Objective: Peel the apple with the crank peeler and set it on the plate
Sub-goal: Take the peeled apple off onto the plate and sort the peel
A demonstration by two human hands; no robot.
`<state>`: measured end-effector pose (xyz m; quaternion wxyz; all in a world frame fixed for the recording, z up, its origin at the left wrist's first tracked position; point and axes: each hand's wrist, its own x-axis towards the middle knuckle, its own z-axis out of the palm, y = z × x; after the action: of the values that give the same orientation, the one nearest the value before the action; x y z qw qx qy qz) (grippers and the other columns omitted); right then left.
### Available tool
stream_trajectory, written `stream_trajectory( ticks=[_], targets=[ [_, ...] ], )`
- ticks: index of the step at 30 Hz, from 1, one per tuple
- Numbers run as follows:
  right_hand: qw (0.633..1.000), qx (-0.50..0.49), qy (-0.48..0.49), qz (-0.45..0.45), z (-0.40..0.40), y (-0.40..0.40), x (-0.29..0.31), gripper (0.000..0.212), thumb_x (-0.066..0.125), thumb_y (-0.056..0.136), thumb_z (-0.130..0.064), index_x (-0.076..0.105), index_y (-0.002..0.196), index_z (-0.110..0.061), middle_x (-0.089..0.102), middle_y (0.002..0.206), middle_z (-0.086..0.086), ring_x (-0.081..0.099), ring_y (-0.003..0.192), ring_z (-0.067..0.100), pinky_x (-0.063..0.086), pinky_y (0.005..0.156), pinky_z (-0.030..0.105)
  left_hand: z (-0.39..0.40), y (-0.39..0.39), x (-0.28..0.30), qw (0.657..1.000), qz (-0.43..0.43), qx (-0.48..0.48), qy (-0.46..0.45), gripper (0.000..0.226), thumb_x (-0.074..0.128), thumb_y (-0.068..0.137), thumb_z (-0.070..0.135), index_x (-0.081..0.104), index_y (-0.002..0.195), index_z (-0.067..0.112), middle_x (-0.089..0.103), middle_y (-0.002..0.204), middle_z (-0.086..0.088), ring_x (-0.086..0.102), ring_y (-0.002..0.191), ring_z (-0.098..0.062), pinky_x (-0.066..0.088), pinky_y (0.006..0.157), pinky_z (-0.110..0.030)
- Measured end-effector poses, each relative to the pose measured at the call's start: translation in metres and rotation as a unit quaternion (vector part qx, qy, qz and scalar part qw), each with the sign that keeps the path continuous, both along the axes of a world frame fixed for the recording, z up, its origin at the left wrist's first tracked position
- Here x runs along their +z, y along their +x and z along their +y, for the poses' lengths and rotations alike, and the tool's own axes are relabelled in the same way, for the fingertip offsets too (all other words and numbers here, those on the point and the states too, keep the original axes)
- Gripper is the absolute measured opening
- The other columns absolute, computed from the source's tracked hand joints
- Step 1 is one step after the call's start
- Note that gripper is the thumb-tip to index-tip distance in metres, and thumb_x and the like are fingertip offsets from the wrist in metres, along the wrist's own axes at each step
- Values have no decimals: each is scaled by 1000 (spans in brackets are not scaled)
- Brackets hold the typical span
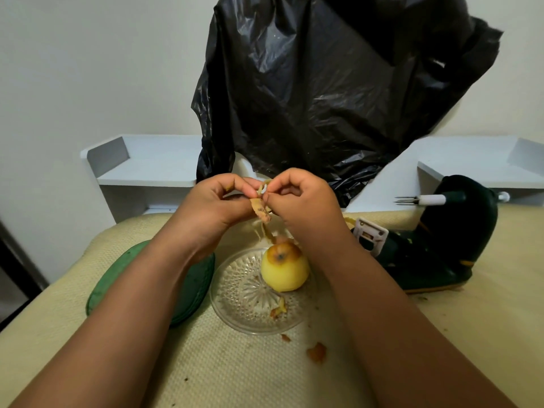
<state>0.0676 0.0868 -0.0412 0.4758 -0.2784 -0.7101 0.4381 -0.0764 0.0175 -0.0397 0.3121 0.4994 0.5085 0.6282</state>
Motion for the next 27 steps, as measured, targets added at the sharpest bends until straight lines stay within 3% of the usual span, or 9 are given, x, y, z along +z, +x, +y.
stream_trajectory(
  ticks=[5,8,11,15,17,20,22,24,27],
  targets=[
    [998,-22,42,-38,3,-2,-5,23,73,83,-11,59,78,-29,71,66,-11,64,66,-6,45,56,6,1,-3,-3,998,58,15,13,27,79,77,-5,74,72,21,79,101,-5,76,95,-20,61,82,-31],
    [999,13,22,-46,3,-2,-5,20,69,88,-11,62,83,-30,72,71,-11,65,71,-6,47,59,6,1,-5,-4,997,61,52,13,18,83,72,3,73,78,16,79,96,-7,76,92,-21,62,86,-35],
    [995,-1,68,-76,1,-2,-4,18,66,90,-11,58,93,-26,72,80,-8,64,73,-5,44,59,5,0,-6,-3,991,112,66,13,24,75,82,-8,72,85,16,79,86,-3,77,81,-17,63,79,-31],
    [988,-3,102,-114,1,1,-3,19,59,94,-13,49,102,-26,73,85,-6,64,76,0,44,58,7,-4,-4,-1,988,147,53,10,49,76,82,-7,75,102,38,72,82,8,72,77,-5,59,71,-18],
    [985,9,109,-133,0,2,-3,15,53,96,-14,49,104,-26,71,89,-1,64,76,3,44,56,10,-4,-3,-1,984,168,59,9,45,77,82,-4,77,99,37,76,84,6,73,77,-4,57,70,-16],
    [994,52,41,-89,-4,0,-2,13,49,98,-18,52,109,-24,72,92,-3,70,78,5,54,68,25,-3,-4,-1,985,144,95,24,34,76,84,-3,79,84,30,79,81,3,75,78,-9,59,73,-20],
    [994,92,-21,-49,-6,-3,0,18,57,95,-25,51,111,-25,74,94,-8,73,78,5,56,76,34,-2,-7,-1,986,106,127,32,33,75,85,-2,79,78,31,78,80,4,74,79,-10,58,73,-22],
    [994,89,-10,-61,-7,-5,-1,27,66,89,-27,50,110,-30,72,98,-9,73,75,6,54,71,30,-3,-10,0,987,62,143,33,28,75,86,1,78,79,29,77,79,5,72,81,-12,60,76,-27],
    [994,36,21,-97,-4,-4,-2,23,67,86,-12,59,94,-32,71,89,-4,72,71,9,54,63,27,-3,-8,4,990,-33,128,52,22,75,85,0,76,82,22,76,76,4,72,79,-12,60,77,-25]
  ],
)
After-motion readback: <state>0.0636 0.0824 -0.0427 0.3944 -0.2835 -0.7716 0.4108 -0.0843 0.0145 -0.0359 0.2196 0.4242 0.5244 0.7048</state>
